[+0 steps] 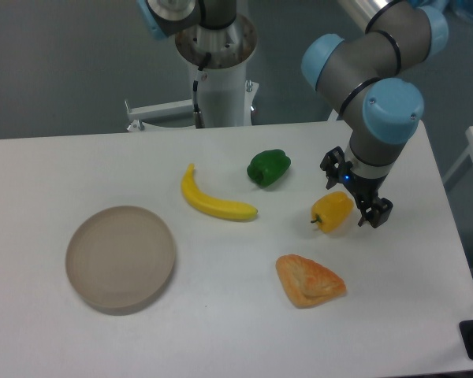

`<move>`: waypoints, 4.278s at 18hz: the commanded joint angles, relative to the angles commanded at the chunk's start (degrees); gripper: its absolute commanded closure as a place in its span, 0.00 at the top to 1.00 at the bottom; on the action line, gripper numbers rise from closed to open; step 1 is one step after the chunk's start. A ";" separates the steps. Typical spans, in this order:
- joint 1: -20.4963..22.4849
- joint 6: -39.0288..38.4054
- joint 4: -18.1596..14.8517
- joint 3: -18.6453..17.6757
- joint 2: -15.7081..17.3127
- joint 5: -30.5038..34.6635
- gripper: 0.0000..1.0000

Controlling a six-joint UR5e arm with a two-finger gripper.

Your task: Pick up the yellow pepper from the table

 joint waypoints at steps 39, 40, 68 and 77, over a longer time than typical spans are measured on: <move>0.97 5.02 16.60 -18.54 1.32 -1.58 1.00; 0.44 5.01 17.22 -18.72 0.97 -1.41 1.00; 0.44 7.65 19.86 -20.04 0.09 2.20 0.59; 0.35 2.91 16.53 -13.81 -0.44 2.02 0.35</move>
